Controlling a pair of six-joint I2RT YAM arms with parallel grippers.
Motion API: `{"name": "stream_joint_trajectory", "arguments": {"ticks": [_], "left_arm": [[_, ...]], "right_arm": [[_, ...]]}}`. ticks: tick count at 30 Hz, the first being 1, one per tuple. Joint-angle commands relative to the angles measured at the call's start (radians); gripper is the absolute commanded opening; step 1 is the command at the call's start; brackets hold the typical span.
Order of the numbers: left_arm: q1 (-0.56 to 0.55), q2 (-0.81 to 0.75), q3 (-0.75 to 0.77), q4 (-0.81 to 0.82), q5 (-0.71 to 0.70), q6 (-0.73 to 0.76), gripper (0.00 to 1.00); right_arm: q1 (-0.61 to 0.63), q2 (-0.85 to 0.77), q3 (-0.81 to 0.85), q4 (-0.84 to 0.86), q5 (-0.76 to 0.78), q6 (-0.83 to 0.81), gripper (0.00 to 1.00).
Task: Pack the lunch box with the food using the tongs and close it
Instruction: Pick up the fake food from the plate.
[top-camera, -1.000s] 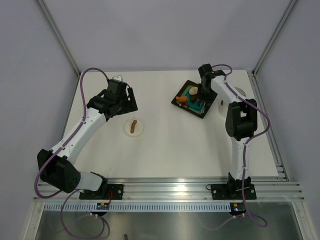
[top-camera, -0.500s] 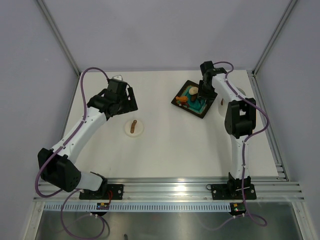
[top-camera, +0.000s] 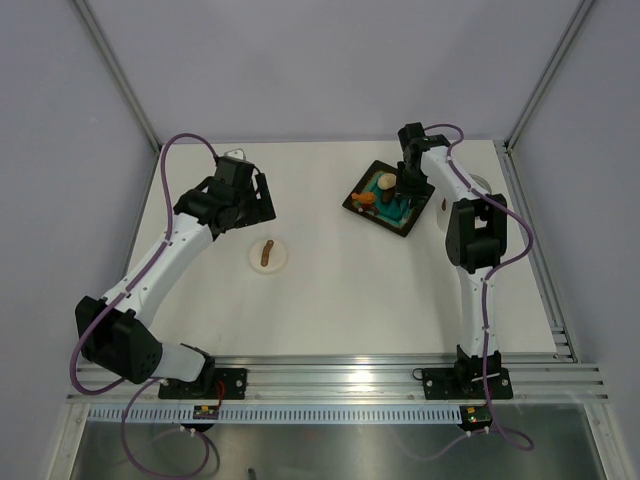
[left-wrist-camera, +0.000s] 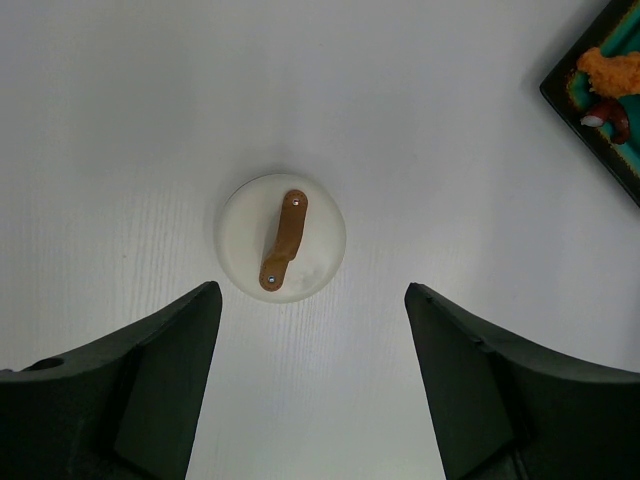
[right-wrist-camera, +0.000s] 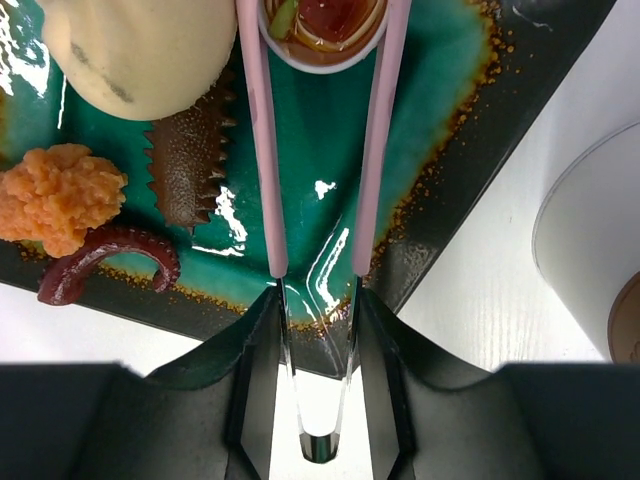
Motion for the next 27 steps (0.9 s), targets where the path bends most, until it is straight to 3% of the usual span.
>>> {"name": "stream_joint_trajectory", "arguments": {"ticks": [1, 3, 7, 21, 27], "left_arm": [[0.006, -0.004, 0.036, 0.016, -0.022, 0.015, 0.78], [0.006, -0.007, 0.033, 0.018, -0.022, 0.015, 0.78], [0.006, -0.010, 0.029, 0.021, -0.017, 0.014, 0.78], [0.006, -0.023, 0.012, 0.036, 0.000, 0.009, 0.78], [0.006, -0.037, 0.009, 0.036, -0.002, 0.011, 0.78]], "right_arm": [[-0.005, -0.032, 0.016, 0.002, 0.015, -0.013, 0.32], [-0.005, -0.062, -0.011, 0.013, 0.015, -0.013, 0.22], [-0.002, -0.112, -0.051, 0.021, 0.005, -0.010, 0.14], [0.011, -0.390, -0.260, 0.042, -0.037, -0.004, 0.11], [0.011, -0.514, -0.289, 0.019, 0.034, -0.001, 0.11]]}}
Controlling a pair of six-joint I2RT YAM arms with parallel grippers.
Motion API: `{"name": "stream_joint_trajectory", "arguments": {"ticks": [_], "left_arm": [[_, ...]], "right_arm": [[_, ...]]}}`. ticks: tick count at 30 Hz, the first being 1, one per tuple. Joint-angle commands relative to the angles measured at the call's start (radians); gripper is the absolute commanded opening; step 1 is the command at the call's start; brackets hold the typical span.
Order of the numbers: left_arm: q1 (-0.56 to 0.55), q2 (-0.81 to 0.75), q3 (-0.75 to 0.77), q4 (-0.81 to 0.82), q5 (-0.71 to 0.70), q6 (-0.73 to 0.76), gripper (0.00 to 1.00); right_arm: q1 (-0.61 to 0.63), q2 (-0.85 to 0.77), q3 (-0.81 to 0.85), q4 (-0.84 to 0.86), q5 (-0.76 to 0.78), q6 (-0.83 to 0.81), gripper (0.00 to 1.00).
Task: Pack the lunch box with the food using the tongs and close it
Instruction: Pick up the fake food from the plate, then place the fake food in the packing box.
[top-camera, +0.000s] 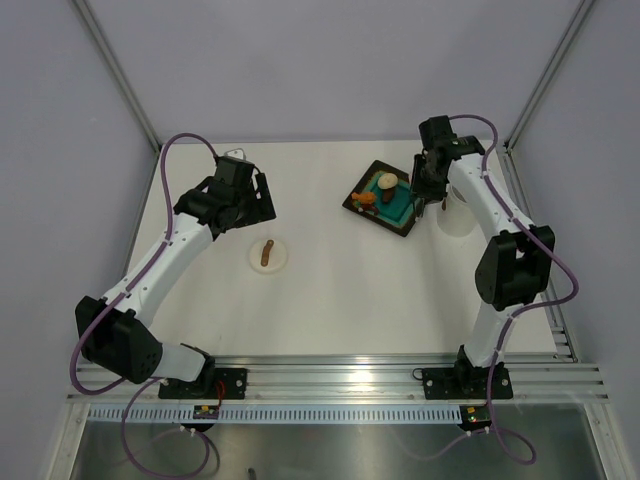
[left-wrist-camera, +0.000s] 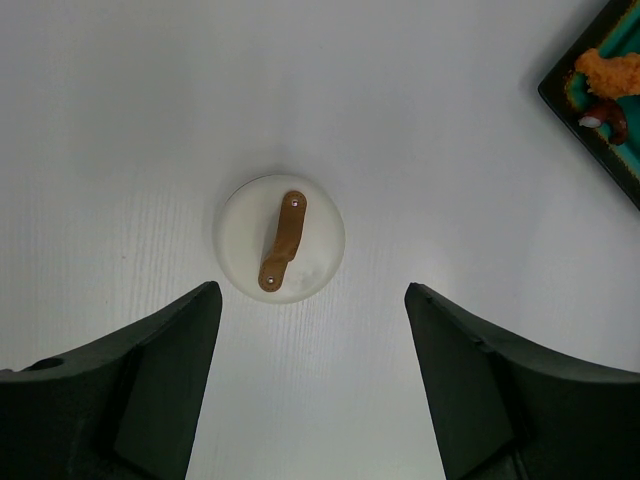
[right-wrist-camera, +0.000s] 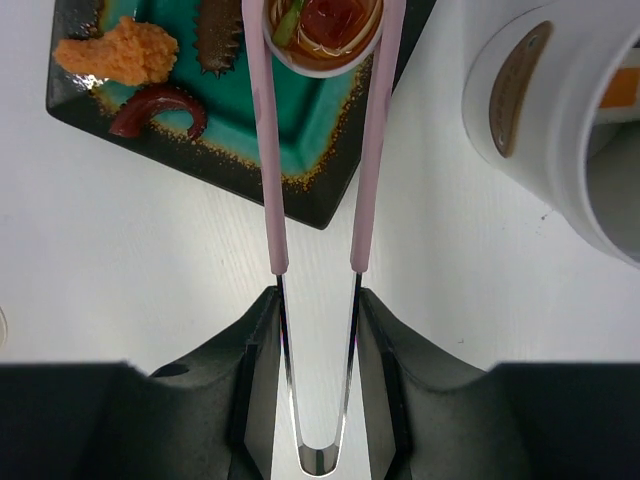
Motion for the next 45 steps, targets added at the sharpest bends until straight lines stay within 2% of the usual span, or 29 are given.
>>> {"name": "stream_joint_trajectory", "arguments": {"ticks": [1, 7, 17, 30, 39, 45], "left_arm": [[0.006, -0.037, 0.006, 0.034, -0.002, 0.011, 0.79], [0.006, -0.052, 0.000, 0.034, -0.006, 0.011, 0.78], [0.008, -0.061, -0.008, 0.036, -0.003, 0.014, 0.78], [0.008, -0.066, -0.003, 0.030, 0.002, 0.012, 0.78], [0.008, -0.061, 0.004, 0.028, 0.005, 0.017, 0.78], [0.008, -0.060, 0.009, 0.029, 0.010, 0.018, 0.78]], "right_arm": [[0.009, -0.108, 0.002, 0.000, 0.059, -0.002, 0.11], [-0.006, -0.197, -0.006, -0.032, 0.130, 0.001, 0.13], [-0.149, -0.313, -0.124, -0.030, 0.118, -0.007, 0.14], [-0.204, -0.280, -0.178, -0.011, 0.105, -0.004, 0.18], [-0.206, -0.257, -0.184, -0.009, 0.096, -0.002, 0.35], [-0.207, -0.255, -0.176, -0.018, 0.095, -0.004, 0.38]]}}
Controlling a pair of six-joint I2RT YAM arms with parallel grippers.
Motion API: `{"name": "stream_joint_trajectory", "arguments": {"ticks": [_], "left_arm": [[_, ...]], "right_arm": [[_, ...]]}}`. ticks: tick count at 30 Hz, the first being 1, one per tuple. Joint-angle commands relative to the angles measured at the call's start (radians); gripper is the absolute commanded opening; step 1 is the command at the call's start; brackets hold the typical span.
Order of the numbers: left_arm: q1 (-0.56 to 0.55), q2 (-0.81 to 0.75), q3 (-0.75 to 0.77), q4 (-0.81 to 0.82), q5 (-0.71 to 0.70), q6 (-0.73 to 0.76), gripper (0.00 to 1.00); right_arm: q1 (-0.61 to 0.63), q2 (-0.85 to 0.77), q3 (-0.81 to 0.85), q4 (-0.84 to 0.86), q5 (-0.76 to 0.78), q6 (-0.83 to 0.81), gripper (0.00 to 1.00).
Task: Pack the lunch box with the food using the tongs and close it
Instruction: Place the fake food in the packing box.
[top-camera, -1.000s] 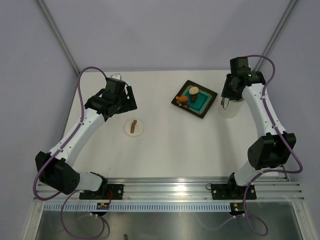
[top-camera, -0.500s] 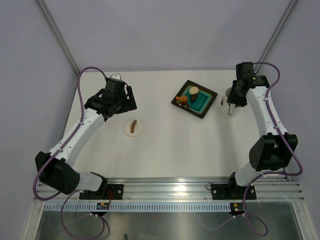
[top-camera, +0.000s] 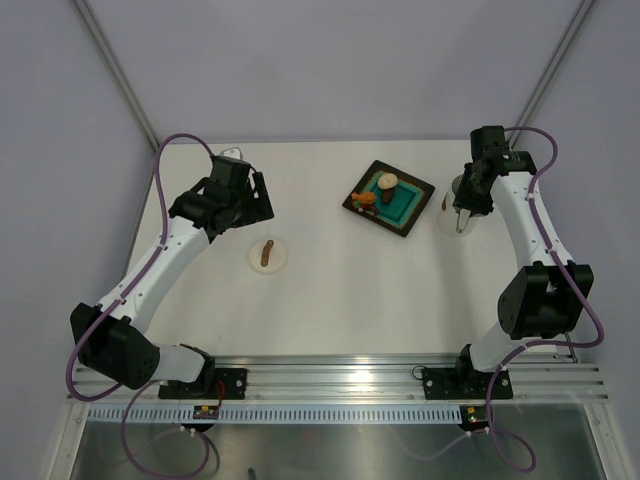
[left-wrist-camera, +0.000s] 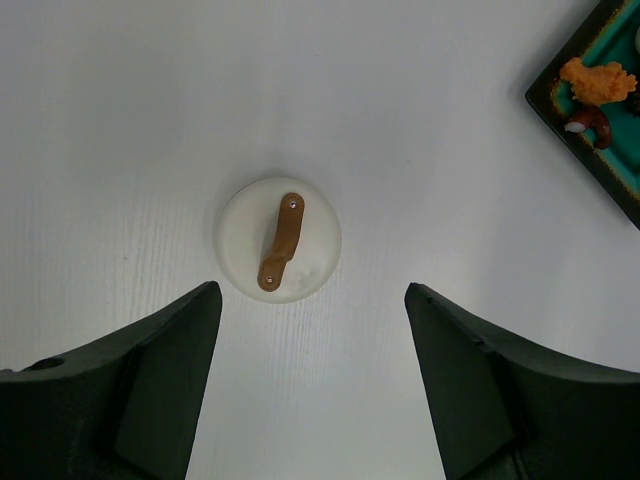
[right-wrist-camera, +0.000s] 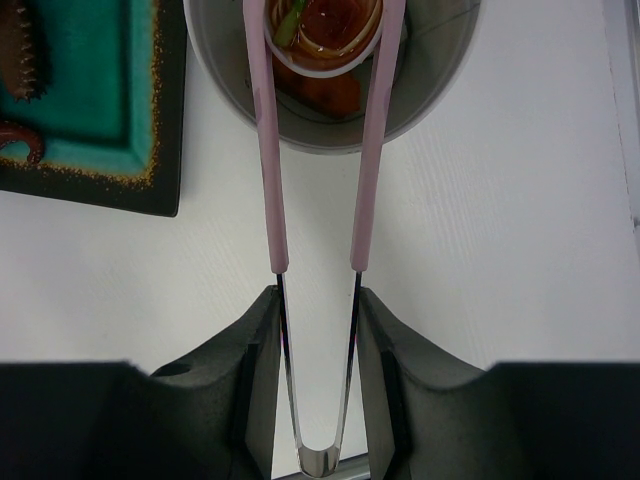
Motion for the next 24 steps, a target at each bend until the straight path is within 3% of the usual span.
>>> {"name": "stream_joint_trajectory", "arguments": {"ticks": [1, 24], "left_arm": [[0.005, -0.028, 0.014, 0.031, 0.009, 0.018, 0.78], [0.007, -0.036, -0.005, 0.032, 0.001, 0.016, 0.78]], "right_arm": [[-0.007, -0.001, 0.013, 0.021, -0.002, -0.002, 0.38], [-0.005, -0.001, 0.019, 0.013, 0.008, -0.008, 0.45]]}}
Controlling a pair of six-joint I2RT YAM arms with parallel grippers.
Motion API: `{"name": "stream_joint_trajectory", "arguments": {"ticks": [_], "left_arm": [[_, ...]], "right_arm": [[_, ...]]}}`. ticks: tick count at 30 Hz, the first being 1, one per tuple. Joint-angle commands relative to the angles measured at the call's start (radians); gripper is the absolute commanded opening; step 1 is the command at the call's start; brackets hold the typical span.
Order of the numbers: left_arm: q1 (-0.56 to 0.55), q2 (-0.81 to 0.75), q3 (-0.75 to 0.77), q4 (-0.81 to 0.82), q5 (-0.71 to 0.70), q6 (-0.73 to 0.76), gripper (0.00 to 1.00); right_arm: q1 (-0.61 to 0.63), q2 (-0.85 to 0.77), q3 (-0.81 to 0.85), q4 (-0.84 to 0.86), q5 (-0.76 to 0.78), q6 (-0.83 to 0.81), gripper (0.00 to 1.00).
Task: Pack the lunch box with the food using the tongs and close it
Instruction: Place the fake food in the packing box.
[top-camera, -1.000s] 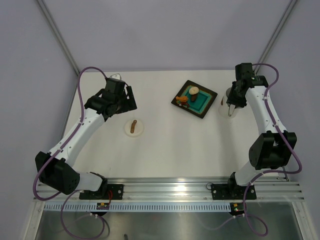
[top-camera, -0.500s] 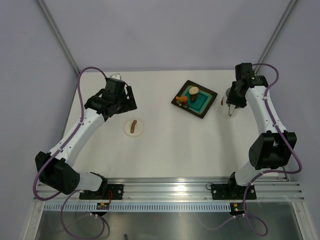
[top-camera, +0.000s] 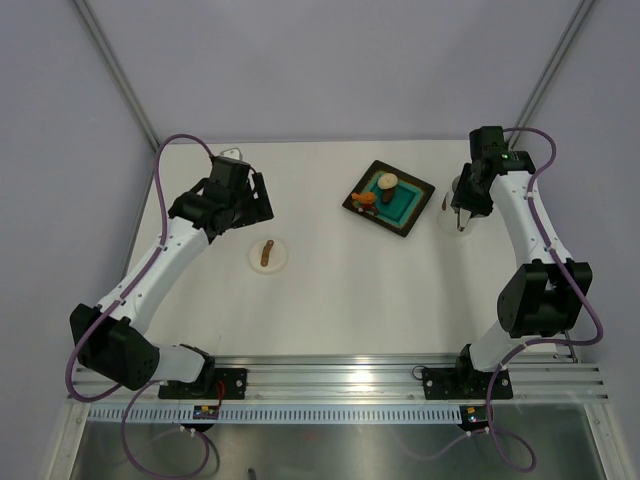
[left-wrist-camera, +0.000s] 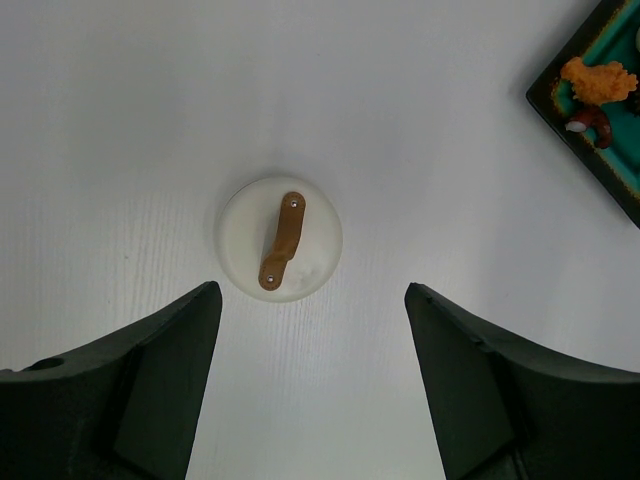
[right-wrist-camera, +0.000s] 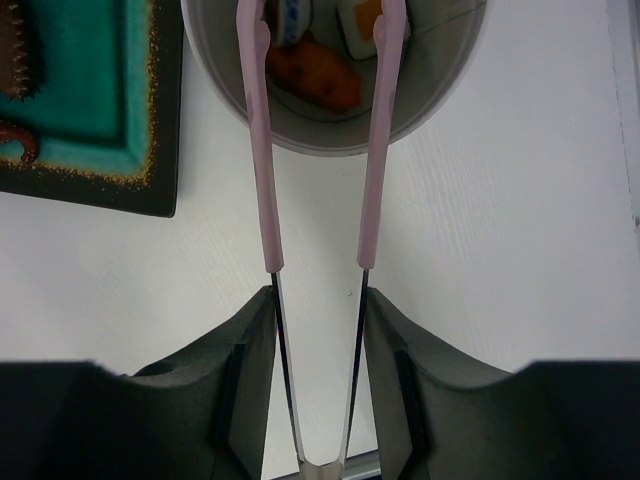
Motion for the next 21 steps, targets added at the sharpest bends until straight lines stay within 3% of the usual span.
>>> {"name": "stream_joint_trajectory", "arguments": {"ticks": [1, 10, 13, 15, 21], "left_arm": [[0.006, -0.030, -0.001, 0.032, 0.003, 0.016, 0.78], [0.007, -0.030, -0.006, 0.036, 0.004, 0.015, 0.78], [0.006, -0.027, -0.004, 0.038, 0.006, 0.015, 0.78], [0.006, -0.027, -0.007, 0.042, 0.004, 0.013, 0.78], [0.020, -0.027, 0.008, 0.029, -0.027, 0.032, 0.78]], "right_arm": [[-0.005, -0.015, 0.019, 0.012, 0.010, -0.008, 0.45], [-0.005, -0.054, 0.065, -0.002, 0.002, -0.003, 0.44], [-0.005, -0.071, 0.099, -0.008, -0.028, -0.002, 0.37], [-0.002, -0.080, 0.114, -0.010, -0.059, 0.001, 0.27], [0.094, -0.080, 0.188, -0.046, -0.048, -0.002, 0.17]]}}
